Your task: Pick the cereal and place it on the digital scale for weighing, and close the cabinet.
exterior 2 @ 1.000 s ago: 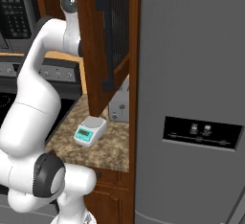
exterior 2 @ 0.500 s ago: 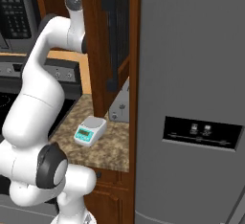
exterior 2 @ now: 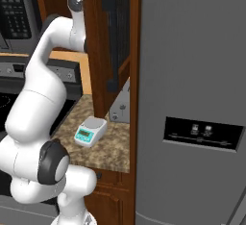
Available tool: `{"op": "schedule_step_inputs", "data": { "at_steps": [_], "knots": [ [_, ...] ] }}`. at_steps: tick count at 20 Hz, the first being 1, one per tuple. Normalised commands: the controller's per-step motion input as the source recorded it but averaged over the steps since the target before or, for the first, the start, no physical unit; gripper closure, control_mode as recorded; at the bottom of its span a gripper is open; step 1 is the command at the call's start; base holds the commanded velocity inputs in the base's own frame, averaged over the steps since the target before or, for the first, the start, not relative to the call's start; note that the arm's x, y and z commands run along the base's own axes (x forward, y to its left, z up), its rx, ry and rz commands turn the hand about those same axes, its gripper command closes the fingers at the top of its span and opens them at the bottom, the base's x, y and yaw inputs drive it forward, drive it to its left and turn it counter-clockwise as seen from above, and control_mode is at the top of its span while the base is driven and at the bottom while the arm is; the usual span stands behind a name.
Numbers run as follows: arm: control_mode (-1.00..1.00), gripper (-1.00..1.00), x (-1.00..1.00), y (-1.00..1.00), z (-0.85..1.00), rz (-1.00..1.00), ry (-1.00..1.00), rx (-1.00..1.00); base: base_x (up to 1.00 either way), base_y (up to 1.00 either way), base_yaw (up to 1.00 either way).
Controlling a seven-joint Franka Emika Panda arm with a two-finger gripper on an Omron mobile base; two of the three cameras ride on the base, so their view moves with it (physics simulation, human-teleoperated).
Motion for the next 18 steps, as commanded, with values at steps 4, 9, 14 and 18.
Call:
{"op": "schedule_step_inputs", "data": {
  "at_steps": [4,9,14,18],
  "knots": [
    [-1.00,-1.00,0.06,-0.07,0.00,0.00,0.00,0.00,0.00,0.00,0.00],
    [-1.00,-1.00,0.32,-0.02,0.00,0.02,0.03,0.00,0.00,0.00,0.00],
    [-1.00,-1.00,0.28,-0.08,0.00,0.04,0.00,0.00,0.00,0.00,0.00],
    [-1.00,-1.00,0.41,-0.14,0.00,0.03,0.00,0.00,0.00,0.00,0.00]
  ]
}}
